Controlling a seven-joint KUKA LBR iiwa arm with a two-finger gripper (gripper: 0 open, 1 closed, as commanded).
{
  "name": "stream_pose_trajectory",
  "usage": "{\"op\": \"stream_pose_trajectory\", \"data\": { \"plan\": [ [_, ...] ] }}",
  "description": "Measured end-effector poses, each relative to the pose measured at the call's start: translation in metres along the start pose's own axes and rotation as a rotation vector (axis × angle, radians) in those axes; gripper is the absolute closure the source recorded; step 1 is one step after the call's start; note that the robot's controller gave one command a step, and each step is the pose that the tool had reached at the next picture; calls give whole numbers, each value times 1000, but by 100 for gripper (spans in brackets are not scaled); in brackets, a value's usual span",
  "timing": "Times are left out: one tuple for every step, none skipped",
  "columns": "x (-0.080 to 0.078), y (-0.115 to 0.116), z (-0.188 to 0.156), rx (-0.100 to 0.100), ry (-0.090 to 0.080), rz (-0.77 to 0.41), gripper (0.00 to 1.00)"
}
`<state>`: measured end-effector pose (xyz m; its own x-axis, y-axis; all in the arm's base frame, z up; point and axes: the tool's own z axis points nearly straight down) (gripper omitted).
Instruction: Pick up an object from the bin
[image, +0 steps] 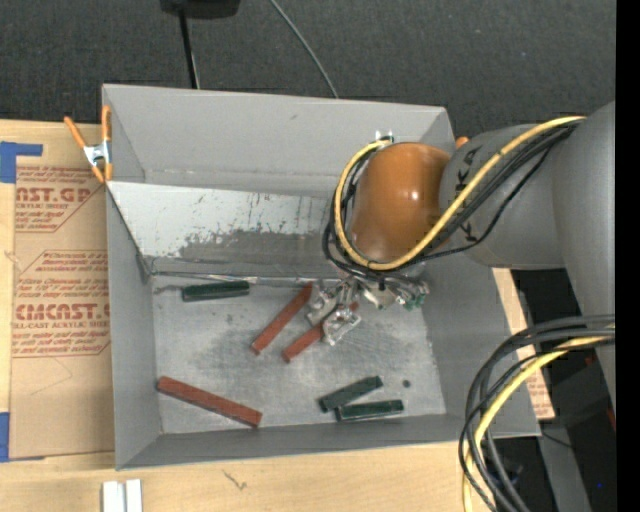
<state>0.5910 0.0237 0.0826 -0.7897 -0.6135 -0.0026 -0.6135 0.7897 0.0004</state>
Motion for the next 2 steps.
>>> {"op": "stream_pose_trajectory", "data": {
  "plan": [
    [0,0,0,0,0,0,100],
    [10,-5,-20,-6,5,-160,100]
  ]
}}
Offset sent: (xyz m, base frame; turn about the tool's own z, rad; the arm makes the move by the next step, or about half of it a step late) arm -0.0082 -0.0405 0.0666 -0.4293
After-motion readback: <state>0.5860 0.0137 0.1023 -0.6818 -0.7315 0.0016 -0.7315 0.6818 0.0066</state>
